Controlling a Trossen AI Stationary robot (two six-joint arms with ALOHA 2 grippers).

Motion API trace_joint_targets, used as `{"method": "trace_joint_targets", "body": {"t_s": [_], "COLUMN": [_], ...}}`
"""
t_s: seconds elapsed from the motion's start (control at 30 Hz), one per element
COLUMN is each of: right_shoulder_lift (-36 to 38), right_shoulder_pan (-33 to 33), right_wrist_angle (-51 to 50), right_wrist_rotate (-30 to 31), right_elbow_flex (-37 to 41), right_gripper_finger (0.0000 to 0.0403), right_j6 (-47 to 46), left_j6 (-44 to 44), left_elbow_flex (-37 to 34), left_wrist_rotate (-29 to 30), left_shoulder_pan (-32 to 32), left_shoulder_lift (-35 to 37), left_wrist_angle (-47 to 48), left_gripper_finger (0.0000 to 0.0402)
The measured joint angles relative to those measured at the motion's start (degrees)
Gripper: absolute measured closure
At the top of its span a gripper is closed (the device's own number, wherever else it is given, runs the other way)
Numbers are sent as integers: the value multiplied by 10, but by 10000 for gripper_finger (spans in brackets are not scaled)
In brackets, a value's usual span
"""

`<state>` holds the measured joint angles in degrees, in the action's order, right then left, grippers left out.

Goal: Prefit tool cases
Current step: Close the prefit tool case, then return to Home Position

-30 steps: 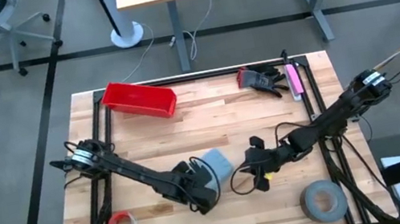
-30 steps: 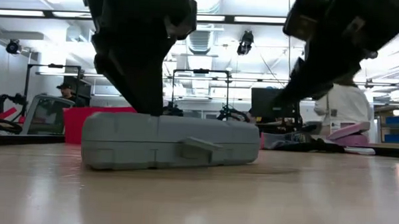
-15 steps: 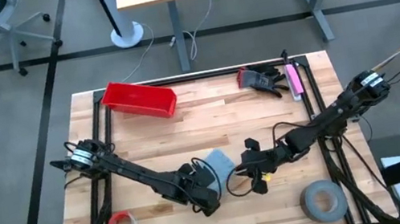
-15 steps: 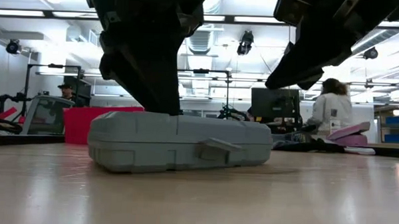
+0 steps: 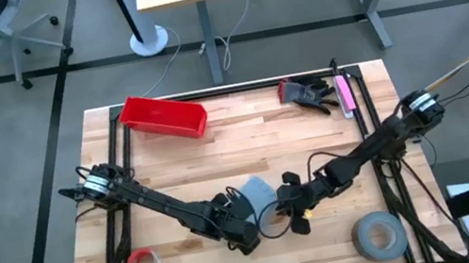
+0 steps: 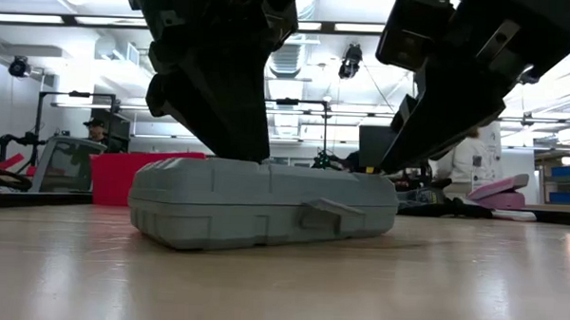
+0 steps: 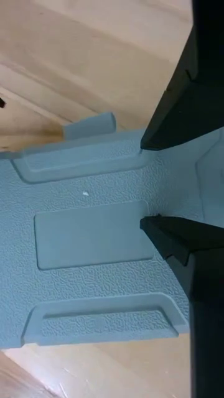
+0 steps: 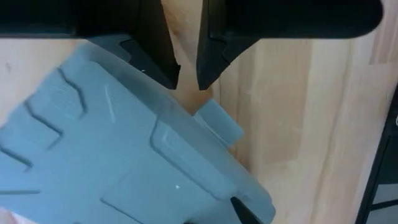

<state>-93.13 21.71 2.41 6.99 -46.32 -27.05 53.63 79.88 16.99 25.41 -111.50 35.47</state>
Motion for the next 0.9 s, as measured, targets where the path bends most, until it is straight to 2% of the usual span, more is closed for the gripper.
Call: {"method": "trace_joint_targets", "body": {"t_s": [0.33, 0.6, 0.9], "right_shoulder_lift": [-24, -25, -42], "right_shoulder_pan": [0, 0, -14], "right_wrist_angle": [1, -4, -9], "right_wrist_rotate": [-25, -25, -13], "right_elbow_flex": [-22, -22, -22], "right_gripper_finger": [344, 354, 341], "right_j6": [1, 7, 17], "left_j6": [-2, 2, 29], "left_elbow_flex": [9, 8, -8], "left_wrist_rotate": [-3, -7, -18], "left_shoulder_pan": [1, 4, 16], "left_shoulder_lift": [26, 42, 42], "left_wrist_angle": [7, 67, 91], "left_gripper_finger": [209, 209, 209]}}
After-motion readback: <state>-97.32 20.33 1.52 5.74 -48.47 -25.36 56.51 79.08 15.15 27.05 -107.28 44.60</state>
